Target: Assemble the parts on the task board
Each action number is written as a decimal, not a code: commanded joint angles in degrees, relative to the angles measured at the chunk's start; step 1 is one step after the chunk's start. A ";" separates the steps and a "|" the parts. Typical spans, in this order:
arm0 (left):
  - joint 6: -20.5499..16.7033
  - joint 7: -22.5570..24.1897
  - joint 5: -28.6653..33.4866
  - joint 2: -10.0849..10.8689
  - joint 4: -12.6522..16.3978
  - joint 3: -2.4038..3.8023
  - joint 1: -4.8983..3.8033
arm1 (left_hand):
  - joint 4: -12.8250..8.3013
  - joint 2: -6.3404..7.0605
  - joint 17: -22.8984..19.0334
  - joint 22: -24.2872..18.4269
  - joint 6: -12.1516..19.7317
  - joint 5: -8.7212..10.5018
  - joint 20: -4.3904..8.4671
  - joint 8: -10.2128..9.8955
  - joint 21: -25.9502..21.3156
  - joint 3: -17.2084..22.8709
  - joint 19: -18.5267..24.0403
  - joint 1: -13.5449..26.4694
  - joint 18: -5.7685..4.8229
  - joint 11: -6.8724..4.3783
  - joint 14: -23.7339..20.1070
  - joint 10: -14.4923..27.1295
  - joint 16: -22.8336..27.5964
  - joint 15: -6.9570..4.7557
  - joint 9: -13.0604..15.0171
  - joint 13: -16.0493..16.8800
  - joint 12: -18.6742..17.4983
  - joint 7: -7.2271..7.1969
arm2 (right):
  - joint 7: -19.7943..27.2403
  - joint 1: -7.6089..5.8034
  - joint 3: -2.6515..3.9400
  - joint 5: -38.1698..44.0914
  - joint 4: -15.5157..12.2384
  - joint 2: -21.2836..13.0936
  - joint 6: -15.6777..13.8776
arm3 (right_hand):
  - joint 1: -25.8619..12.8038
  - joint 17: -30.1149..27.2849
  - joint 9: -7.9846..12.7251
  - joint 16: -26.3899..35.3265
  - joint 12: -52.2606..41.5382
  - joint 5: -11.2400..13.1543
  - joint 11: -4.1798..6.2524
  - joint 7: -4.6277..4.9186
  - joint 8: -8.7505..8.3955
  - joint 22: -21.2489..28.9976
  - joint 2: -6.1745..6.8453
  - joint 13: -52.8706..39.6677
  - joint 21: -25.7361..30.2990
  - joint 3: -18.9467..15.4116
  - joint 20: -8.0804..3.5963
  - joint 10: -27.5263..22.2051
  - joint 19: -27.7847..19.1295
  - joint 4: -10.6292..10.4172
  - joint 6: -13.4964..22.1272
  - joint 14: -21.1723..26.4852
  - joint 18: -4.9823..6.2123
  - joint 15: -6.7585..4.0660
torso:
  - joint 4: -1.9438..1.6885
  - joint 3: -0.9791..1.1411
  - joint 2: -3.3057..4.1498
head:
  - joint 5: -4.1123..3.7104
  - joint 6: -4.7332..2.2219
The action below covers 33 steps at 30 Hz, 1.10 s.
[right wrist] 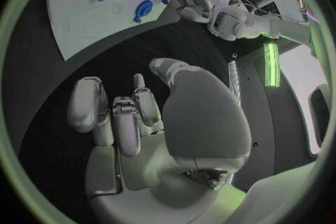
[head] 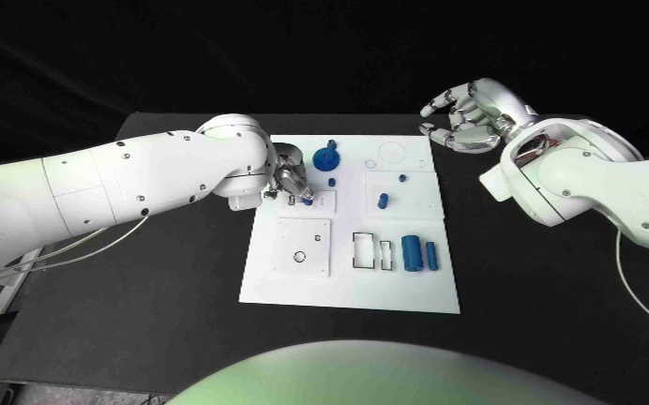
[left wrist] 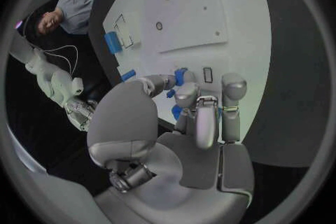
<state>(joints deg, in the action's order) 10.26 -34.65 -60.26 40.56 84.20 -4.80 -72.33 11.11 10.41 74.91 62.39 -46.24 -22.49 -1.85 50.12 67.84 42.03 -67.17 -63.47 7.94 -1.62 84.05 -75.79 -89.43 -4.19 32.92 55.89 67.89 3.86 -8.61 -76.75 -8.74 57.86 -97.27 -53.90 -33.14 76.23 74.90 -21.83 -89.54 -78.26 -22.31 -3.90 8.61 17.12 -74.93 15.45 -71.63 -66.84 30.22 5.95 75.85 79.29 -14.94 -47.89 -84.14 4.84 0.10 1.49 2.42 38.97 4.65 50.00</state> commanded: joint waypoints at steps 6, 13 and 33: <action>1.25 -0.85 0.55 -0.85 -0.27 -0.27 0.03 | -13.03 -0.33 14.52 0.66 -1.52 -0.08 0.00 0.07 0.74 12.90 -0.65 0.68 -0.59 0.11 5.82 -0.74 -0.39 -0.36 -0.16 0.14 0.36 -1.12 | 0.84 0.04 0.00 0.22 -0.04 0.06 0.11 | -0.35 13.71 -0.18 0.11 -0.02 -0.62 0.17 -0.09 0.55 -1.21 -0.43 -0.22 -0.47 0.58 -0.22 0.06 0.11 0.12 -0.05 -5.45 0.39 -0.43 | 0.09 0.00 0.02 | -0.23 0.00; 2.93 -2.22 1.40 -1.10 -0.44 -0.39 0.03 | -12.07 -0.43 14.43 0.62 -1.35 1.01 -0.20 -0.22 0.36 12.06 -0.45 2.29 -0.62 0.15 5.80 -0.99 -0.36 -0.25 -0.39 -0.10 0.18 -1.15 | 0.89 0.05 0.00 0.14 -0.04 0.05 0.03 | -0.34 13.73 -0.20 0.11 -0.05 -0.71 0.19 -0.10 0.58 -1.21 -0.42 -0.25 -0.46 0.61 -0.23 0.09 0.12 0.16 -0.07 -5.45 0.39 -0.44 | -0.02 0.07 0.00 | -0.25 0.00; 0.79 -2.48 1.75 -0.93 -0.83 -0.41 0.04 | 1.28 2.74 14.09 -0.40 -1.70 11.90 -0.58 -1.65 -3.30 -4.60 -1.96 8.09 -0.75 -0.12 5.73 -1.06 -0.24 -0.37 -2.31 0.07 0.64 -1.87 | 0.69 0.16 0.00 -0.05 -0.12 -0.09 0.13 | -0.56 13.67 -0.19 0.13 0.08 -0.78 0.16 -0.06 0.51 -1.16 -0.33 -0.05 -0.34 0.65 -0.26 -0.03 0.10 0.16 0.15 -5.44 0.41 -0.45 | 0.03 0.03 0.01 | -0.23 0.00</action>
<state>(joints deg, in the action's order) 11.05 -37.13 -59.18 39.62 83.21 -5.22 -72.31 12.30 13.02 74.90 62.04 -47.93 -10.92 -2.45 48.77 64.73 37.78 -68.82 -55.22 7.94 -1.80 83.84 -77.18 -89.64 -4.39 30.65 56.07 68.52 1.76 -8.28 -76.63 -8.74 57.63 -97.28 -53.99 -33.21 76.00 74.90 -21.99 -89.55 -78.26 -22.85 -3.90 8.61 17.51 -74.91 15.23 -71.73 -67.11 30.40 5.95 75.85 79.29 -14.76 -47.89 -84.15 4.84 0.10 1.53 2.43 38.96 4.48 50.01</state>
